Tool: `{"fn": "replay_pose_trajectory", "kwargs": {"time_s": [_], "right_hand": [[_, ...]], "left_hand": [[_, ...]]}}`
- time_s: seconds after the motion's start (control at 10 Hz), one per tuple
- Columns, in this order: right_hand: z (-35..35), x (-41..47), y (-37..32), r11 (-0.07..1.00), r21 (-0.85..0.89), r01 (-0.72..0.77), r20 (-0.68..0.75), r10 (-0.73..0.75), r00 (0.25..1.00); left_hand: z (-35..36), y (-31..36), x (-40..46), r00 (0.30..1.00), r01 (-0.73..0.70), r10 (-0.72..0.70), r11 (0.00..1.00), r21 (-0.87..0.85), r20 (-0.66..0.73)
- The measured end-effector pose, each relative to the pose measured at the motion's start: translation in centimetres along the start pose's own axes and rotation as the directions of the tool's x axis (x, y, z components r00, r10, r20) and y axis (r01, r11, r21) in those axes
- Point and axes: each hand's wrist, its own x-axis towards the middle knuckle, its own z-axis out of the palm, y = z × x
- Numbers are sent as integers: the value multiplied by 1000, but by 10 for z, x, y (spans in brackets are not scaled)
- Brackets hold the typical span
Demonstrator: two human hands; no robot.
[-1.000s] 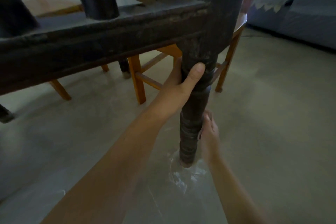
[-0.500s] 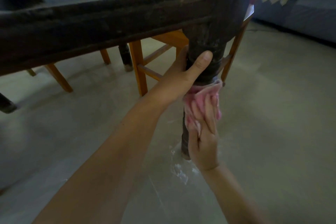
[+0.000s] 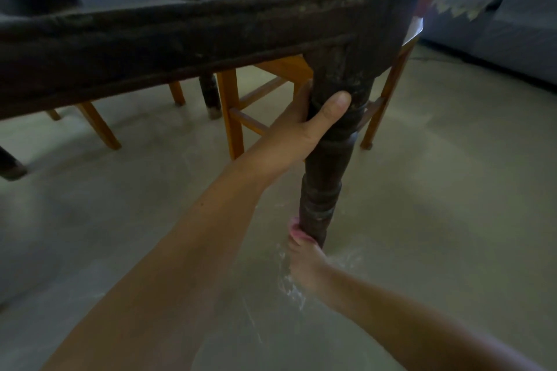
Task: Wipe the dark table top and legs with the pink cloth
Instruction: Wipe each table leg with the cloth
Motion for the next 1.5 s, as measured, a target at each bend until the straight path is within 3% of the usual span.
{"fn": "replay_pose_trajectory", "kwargs": {"time_s": [0.1, 0.3, 0.4, 0.6, 0.7, 0.8, 0.9, 1.0, 1.1, 1.2, 1.3, 1.4, 1.5], "right_hand": [[-14, -18, 20, 984, 110, -143, -165, 160, 973], [-21, -72, 75, 938, 93, -334, -349, 345, 871], [1, -77, 59, 921, 76, -383, -394, 380, 837], [55, -71, 36, 937, 148, -318, -717, 323, 617], [60, -104, 32, 328, 925, 190, -378, 847, 375], [51, -120, 66, -578, 570, 584, 320, 811, 491], [16, -111, 85, -694, 257, 673, 364, 715, 597], [-20, -81, 89, -723, 247, 646, 363, 687, 630], [-23, -57, 93, -779, 137, 612, 499, 588, 637], [-23, -46, 89, -810, 134, 571, 668, 500, 552], [-36, -57, 90, -707, 237, 666, 706, 596, 382], [-41, -74, 106, -577, 269, 771, 630, 711, 312], [-33, -71, 103, -631, 265, 729, 514, 733, 446]], "left_hand": [[0, 3, 0, 1000, 18, -18, 1000, -2, -12], [-1, 0, 0, 999, -40, 40, 999, -13, 5], [-1, 0, 2, 999, -39, 39, 999, -15, 8], [0, 1, 0, 1000, -27, 27, 1000, -1, -6], [-2, 0, 2, 1000, -19, 19, 1000, -4, -3], [0, -1, 3, 1000, -18, 18, 1000, -13, -2], [0, -2, 5, 1000, -19, 19, 999, -30, -12], [0, -5, 5, 1000, -15, 15, 1000, -11, -6], [0, -5, 4, 1000, -8, 8, 1000, -11, -13], [3, -3, 2, 999, -37, 36, 999, -36, -23], [3, -5, 3, 999, -39, 38, 998, -44, -14], [2, -5, 3, 1000, -21, 20, 999, -46, -3], [2, -4, 3, 1000, 14, -14, 999, -48, -10]]}}
